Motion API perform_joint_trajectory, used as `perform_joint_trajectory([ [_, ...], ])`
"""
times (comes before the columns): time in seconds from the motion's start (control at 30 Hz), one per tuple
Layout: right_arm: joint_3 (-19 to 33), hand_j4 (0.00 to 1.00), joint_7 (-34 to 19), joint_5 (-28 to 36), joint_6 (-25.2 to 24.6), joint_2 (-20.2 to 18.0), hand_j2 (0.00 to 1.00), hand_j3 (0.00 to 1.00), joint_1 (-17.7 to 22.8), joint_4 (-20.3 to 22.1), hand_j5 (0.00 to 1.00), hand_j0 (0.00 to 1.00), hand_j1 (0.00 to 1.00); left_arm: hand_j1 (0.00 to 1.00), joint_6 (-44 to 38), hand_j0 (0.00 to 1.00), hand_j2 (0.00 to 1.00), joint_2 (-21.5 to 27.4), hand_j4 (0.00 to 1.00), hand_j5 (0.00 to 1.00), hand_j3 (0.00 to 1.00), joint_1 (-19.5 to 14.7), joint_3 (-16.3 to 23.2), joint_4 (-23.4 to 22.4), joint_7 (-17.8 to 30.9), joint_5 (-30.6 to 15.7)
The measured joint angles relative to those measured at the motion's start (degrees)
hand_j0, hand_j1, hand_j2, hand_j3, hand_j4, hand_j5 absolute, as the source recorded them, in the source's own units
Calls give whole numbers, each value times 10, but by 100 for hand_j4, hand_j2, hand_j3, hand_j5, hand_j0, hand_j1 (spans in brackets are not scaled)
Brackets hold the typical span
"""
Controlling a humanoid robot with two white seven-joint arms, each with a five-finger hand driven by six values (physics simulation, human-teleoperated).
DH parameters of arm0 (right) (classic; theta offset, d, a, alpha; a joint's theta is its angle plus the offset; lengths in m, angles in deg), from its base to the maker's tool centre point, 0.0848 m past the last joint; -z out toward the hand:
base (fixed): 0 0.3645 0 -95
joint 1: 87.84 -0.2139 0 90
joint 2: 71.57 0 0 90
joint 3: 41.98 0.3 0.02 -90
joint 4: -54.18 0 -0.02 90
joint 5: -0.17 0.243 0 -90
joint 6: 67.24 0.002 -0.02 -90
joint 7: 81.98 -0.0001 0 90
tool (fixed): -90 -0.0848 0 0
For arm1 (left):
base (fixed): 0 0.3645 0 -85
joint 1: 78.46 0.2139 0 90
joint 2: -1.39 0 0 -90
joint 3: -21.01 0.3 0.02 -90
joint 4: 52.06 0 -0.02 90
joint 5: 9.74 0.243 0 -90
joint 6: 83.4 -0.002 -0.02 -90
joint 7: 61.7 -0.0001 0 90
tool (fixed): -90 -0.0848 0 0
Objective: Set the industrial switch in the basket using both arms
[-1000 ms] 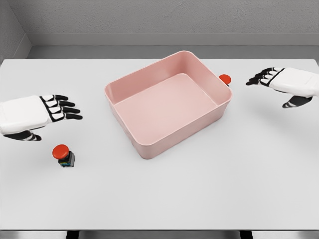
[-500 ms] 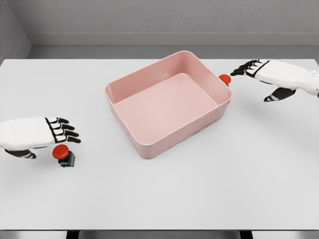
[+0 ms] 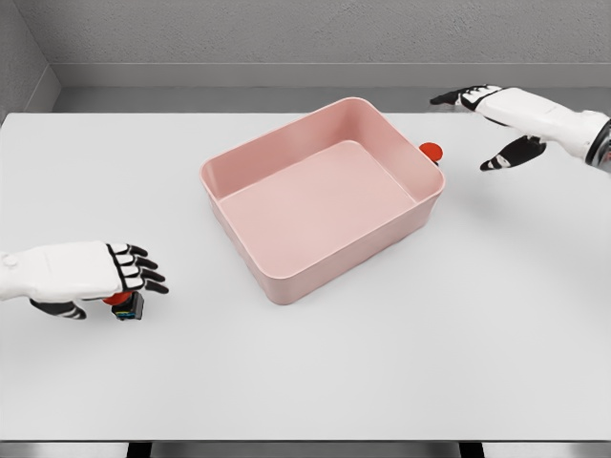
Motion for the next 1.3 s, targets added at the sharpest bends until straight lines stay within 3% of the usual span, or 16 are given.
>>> perform_joint_trajectory([
  [0.17,-2,100,-28,-6,-46,37,100,100,-9,-40,100,100,100,80,0,80,80,-3,80,80,80,0,3,0,3,1],
  [0.47,-13,100,-62,-41,-99,83,100,100,-44,-91,100,100,100,77,0,77,77,-3,77,77,77,0,4,-1,4,1],
  [0.6,-28,100,-61,-50,-106,84,100,100,-50,-99,100,100,100,76,0,76,76,-3,76,76,76,0,4,-1,4,1],
  [0.77,-39,100,-73,-48,-109,85,100,100,-51,-101,100,100,100,66,0,66,66,-3,66,66,66,0,4,-1,4,1],
  [0.97,-43,100,-103,-46,-134,96,100,100,-60,-102,100,100,100,66,0,66,66,-5,66,66,66,0,5,-1,4,1],
  [1.1,-44,100,-109,-46,-150,108,100,100,-63,-111,100,100,100,55,0,55,55,-6,55,55,55,-1,5,-1,4,1],
  [1.3,-46,100,-111,-48,-155,129,100,100,-63,-122,100,100,100,51,0,51,51,-6,51,51,51,-4,5,-1,4,0],
])
